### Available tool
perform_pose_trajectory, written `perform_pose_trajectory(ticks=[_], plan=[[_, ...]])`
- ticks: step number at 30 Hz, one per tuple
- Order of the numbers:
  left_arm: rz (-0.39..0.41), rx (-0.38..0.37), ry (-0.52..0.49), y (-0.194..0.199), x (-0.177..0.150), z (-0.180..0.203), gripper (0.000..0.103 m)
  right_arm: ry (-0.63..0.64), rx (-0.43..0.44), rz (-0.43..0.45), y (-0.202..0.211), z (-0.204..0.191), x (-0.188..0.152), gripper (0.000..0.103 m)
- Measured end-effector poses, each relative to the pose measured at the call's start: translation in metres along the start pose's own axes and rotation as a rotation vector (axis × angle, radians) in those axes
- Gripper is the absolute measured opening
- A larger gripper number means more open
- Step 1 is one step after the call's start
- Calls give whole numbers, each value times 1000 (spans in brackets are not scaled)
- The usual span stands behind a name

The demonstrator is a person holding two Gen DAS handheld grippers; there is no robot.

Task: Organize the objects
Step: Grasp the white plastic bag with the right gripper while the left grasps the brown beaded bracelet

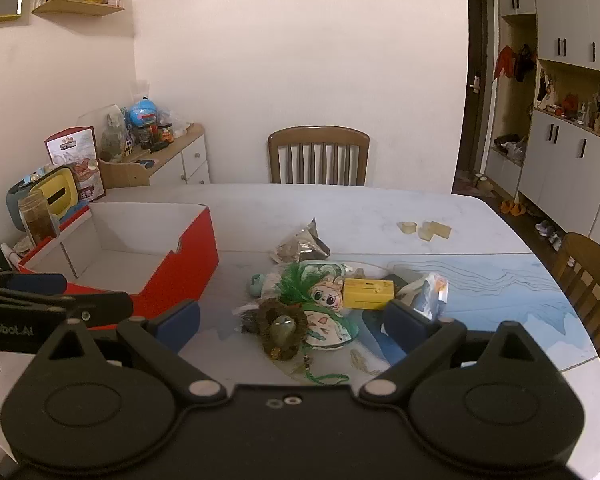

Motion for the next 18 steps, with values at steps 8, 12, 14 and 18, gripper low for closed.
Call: perform_pose_trajectory(ticks=[8, 12, 14, 18], plan=[[3, 21, -16, -11, 10, 16, 103, 9, 6, -2, -11, 18, 6, 98], [6, 21, -25, -18, 14, 27, 103, 18, -1, 1, -16, 28, 8, 100], [-6, 21, -21, -23, 16, 30, 103, 22, -6, 3, -18, 33, 10, 101], [-41, 46, -24, -37, 18, 39, 103, 23, -4, -27, -28, 46, 11, 102]])
Point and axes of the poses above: each gripper's, at about its wrist camera, not at the fingertips, and y roughly against the way its jaws point, z to its right, x to its top, the point moved 3 cm from there along -y, roughly the way its jaws point, and after that the axes turned 10 degrees about -z, right-handed, at the moved point
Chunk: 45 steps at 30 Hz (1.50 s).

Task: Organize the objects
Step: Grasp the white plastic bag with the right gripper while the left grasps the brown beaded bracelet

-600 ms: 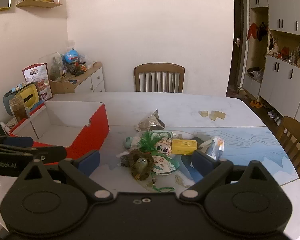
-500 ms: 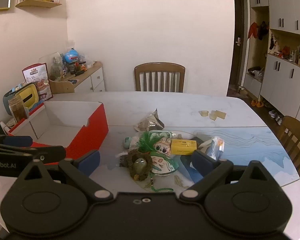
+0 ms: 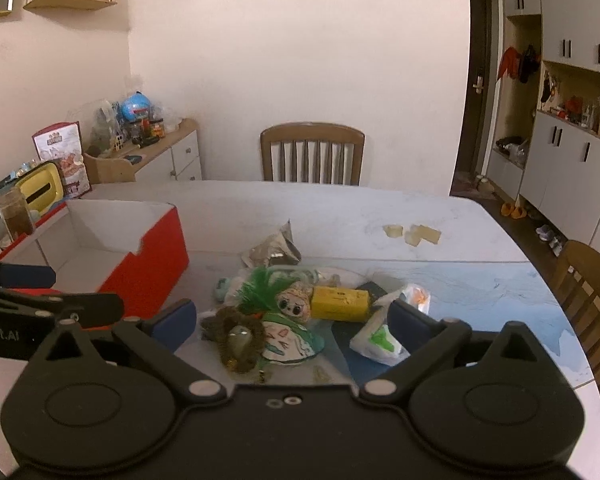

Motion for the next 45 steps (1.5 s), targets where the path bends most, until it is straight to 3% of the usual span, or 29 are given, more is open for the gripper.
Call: perform_pose_trajectory(ticks=[13, 26, 37, 43, 45], plan=[[-81, 74, 9, -50, 9, 19, 103, -14, 12, -61, -33, 51, 5, 98], [-129, 81, -8, -103, 10, 36, 103, -68, -43, -117, -80, 98, 12, 88], [-197, 28, 109, -135, 9, 25, 102, -72, -19, -184, -111, 111, 16, 78], [-237, 10, 86, -146, 1, 29, 97, -61, -3, -205, -119, 113, 16, 77], [-253, 12, 54, -150, -4, 31, 87, -58, 0, -210, -121, 114, 16, 76]])
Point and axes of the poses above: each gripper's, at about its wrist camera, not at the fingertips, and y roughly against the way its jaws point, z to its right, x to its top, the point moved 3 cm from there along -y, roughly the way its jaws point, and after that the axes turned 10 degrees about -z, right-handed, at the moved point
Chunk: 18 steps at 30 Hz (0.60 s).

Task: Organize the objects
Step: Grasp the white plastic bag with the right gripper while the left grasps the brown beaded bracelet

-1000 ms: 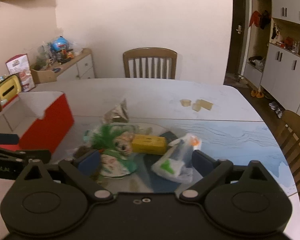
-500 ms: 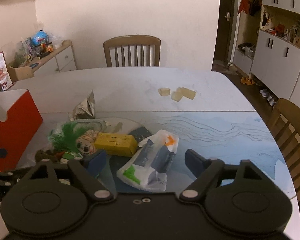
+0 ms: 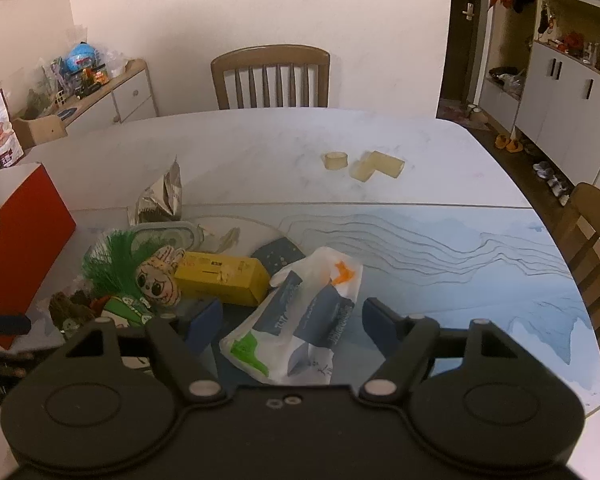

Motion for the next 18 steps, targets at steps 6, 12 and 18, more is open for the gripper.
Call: perform_pose_trajectory(ticks=[6, 12, 18], plan=[[-9, 0, -30, -9, -2, 1, 73, 7, -4, -10, -5, 3, 2, 76], [-31, -12, -42, -18, -2, 3, 53, -2, 2, -21, -11, 4, 6, 76], [-27, -10, -30, -16, -2, 3, 33, -20, 18, -48, -19, 5, 11, 67]])
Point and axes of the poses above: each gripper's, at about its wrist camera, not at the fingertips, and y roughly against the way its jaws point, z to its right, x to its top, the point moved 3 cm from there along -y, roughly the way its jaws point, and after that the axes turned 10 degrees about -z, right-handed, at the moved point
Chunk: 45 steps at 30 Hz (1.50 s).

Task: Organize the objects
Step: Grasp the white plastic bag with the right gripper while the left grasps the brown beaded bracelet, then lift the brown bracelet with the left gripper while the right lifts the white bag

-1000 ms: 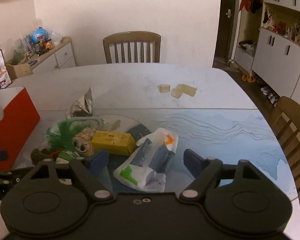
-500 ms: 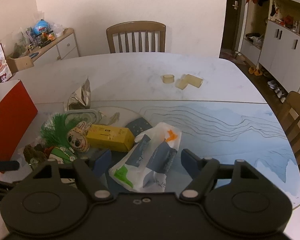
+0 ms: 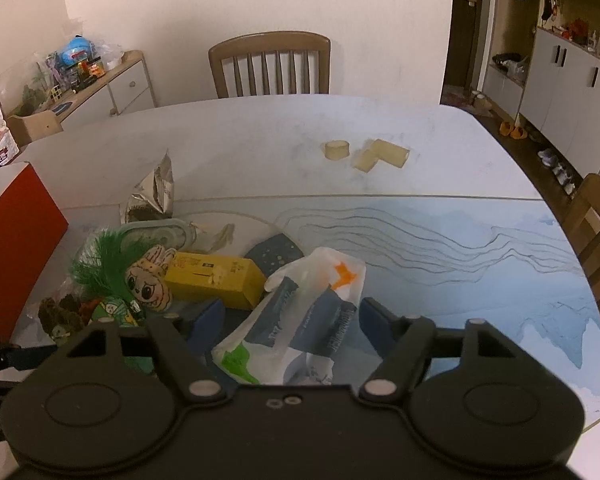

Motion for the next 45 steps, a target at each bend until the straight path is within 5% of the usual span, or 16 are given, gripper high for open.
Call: perform_pose_trajectory(ticks=[6, 16, 29, 45], plan=[[10, 21, -3, 10, 1, 2, 13, -24, 26, -36, -7, 5, -2, 48], [37, 40, 16, 32, 3, 7, 7, -27, 77, -38, -3, 15, -3, 10], [108, -19, 109, 79, 11, 6, 5, -5, 205, -9, 40, 24, -9, 5], [35, 35, -149, 35, -7, 16, 7, -78, 120, -11, 55, 21, -29, 5]])
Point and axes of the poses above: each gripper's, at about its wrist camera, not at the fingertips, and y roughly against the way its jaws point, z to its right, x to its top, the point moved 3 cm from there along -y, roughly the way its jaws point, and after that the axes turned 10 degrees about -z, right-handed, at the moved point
